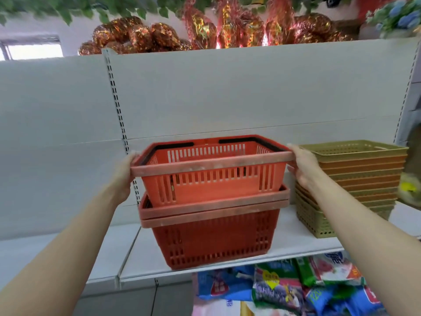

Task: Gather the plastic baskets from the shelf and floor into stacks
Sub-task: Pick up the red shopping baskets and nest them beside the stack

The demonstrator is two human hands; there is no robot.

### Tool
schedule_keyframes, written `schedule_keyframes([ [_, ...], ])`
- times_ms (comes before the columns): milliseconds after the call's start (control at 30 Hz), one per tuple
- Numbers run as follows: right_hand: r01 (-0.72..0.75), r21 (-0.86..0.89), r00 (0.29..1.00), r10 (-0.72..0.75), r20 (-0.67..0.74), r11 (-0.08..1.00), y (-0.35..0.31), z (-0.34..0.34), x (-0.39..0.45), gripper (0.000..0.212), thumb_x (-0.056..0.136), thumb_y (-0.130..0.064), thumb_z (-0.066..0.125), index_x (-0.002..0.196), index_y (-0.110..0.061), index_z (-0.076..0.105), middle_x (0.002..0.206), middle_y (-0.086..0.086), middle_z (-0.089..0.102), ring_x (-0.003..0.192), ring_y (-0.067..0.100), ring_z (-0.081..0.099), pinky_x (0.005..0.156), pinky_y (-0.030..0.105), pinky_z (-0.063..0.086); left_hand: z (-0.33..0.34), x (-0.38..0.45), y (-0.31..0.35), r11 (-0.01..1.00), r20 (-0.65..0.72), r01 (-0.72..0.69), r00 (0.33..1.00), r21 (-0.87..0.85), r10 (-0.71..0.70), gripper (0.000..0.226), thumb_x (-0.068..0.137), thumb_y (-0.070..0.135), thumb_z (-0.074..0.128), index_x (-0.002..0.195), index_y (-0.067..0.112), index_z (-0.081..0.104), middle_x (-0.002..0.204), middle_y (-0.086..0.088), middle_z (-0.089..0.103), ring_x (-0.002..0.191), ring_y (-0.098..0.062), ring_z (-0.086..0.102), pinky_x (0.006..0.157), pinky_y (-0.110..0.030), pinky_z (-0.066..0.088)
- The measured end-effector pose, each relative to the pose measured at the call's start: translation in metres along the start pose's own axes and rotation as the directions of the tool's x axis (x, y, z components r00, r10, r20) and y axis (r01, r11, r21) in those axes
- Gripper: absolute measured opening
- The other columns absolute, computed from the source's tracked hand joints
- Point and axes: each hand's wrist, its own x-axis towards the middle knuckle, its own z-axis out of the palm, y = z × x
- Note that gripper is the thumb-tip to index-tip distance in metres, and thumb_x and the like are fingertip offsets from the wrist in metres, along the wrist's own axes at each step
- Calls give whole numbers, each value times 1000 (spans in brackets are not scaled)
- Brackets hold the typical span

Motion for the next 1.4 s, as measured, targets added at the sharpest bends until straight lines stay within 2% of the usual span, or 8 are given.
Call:
schedule_keyframes([
  [67, 42, -177, 999, -39, 19, 983, 31, -8, -9, 11, 92, -20, 59, 93, -16, 70, 96, 2, 64, 94, 18, 55, 73, 27, 42, 1, -22, -33, 991, -10, 24, 1000, 131, -23, 46, 99, 60, 37, 131, 32, 54, 121, 19, 50, 118, -9, 46, 111, -42, 29],
  [200, 127, -390, 990, -142, -11, 912, 83, -12, -28, 38, 100, -23, 49, 135, -11, 56, 134, 3, 57, 123, 19, 50, 97, 29, 38, 22, -56, -89, 947, -96, -168, 975, 273, 201, 33, 102, 38, 49, 134, 29, 51, 126, 6, 56, 117, -17, 53, 95, -35, 40],
  [300, 129, -403, 979, -180, -92, 906, 93, -3, -31, 48, 103, -28, 39, 149, -15, 35, 153, 3, 38, 141, 23, 33, 111, 36, 27, 24, -42, -102, 944, -149, -212, 955, 254, 255, 48, 101, 35, 52, 146, 26, 39, 140, 1, 51, 127, -19, 50, 106, -38, 40],
  [400, 114, -416, 977, -178, -120, 902, 91, 1, -31, 51, 101, -29, 42, 149, -15, 33, 151, 7, 40, 138, 27, 37, 109, 39, 30, 13, -28, -109, 950, -95, -196, 970, 242, 224, 68, 92, 48, 60, 151, 28, 30, 149, 1, 44, 135, -20, 45, 112, -45, 38],
  [567, 182, -397, 973, -223, -58, 899, 98, -2, -44, 58, 95, -38, 56, 146, -16, 39, 145, 6, 47, 132, 23, 43, 99, 30, 35, 5, -27, -118, 908, -20, -245, 963, 339, 267, 123, 50, 59, 86, 151, 31, 21, 152, 3, 37, 136, -17, 41, 112, -44, 39],
  [700, 169, -382, 974, -213, -74, 909, 95, -2, -43, 68, 89, -39, 66, 147, -16, 38, 147, 5, 45, 134, 23, 41, 104, 34, 36, 15, -21, -120, 905, -39, -259, 957, 337, 289, 124, 48, 58, 87, 151, 31, 23, 152, 3, 37, 137, -17, 39, 114, -46, 37],
  [867, 168, -378, 967, -226, -116, 911, 92, -12, -33, 69, 85, -40, 70, 144, -14, 44, 145, 5, 48, 132, 22, 44, 109, 38, 38, 30, -14, -121, 896, -33, -301, 944, 327, 329, 114, 62, 34, 93, 152, 27, 24, 150, 1, 39, 136, -17, 41, 113, -46, 38],
  [1400, 195, -423, 942, -288, -169, 885, 80, -91, 9, 64, 75, -43, 78, 128, -15, 57, 126, 4, 60, 116, 20, 54, 100, 37, 45, 113, -25, -118, 903, -52, -275, 950, 330, 308, 113, 58, 34, 90, 151, 33, 25, 154, -2, 36, 135, -19, 40, 109, -46, 41],
])
